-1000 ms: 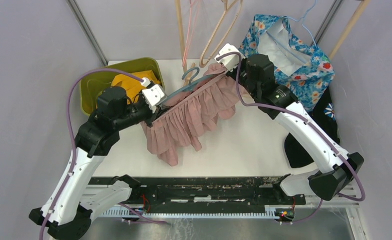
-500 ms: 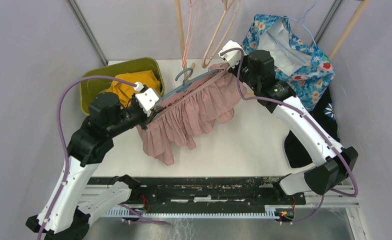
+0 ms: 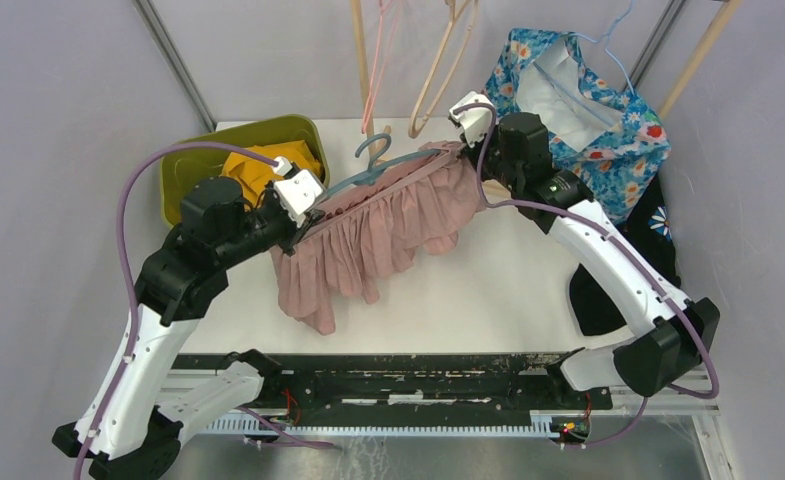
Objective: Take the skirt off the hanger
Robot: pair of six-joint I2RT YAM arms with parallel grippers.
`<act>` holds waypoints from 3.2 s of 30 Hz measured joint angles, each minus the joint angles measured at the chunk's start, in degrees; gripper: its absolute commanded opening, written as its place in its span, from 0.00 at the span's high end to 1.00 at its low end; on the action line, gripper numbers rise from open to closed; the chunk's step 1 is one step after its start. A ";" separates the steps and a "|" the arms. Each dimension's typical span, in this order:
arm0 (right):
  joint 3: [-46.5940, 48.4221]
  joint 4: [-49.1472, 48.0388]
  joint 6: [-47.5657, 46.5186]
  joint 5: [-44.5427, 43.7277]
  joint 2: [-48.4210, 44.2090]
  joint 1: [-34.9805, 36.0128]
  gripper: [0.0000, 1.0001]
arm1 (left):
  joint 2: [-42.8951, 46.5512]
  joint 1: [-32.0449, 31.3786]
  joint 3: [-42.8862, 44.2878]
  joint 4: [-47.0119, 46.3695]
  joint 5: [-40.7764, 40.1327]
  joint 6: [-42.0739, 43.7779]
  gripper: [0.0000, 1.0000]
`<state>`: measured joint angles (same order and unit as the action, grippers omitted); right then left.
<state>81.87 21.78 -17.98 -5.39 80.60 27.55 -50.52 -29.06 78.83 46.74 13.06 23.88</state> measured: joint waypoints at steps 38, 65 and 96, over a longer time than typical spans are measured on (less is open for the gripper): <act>16.35 26.18 -6.45 -8.17 -12.50 11.45 0.19 | -5.77 0.07 0.50 -2.67 9.31 3.43 0.97; 26.73 40.09 -2.58 13.29 -9.18 15.37 0.36 | -10.51 0.09 -3.93 1.11 21.20 18.47 0.97; 24.87 40.72 2.80 23.56 -0.42 21.46 0.42 | -13.14 0.11 -2.16 -1.38 20.96 18.62 0.97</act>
<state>106.74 62.50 -15.18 18.17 80.18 49.01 -63.66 -28.95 76.66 45.36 34.02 42.50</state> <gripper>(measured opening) 0.574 0.193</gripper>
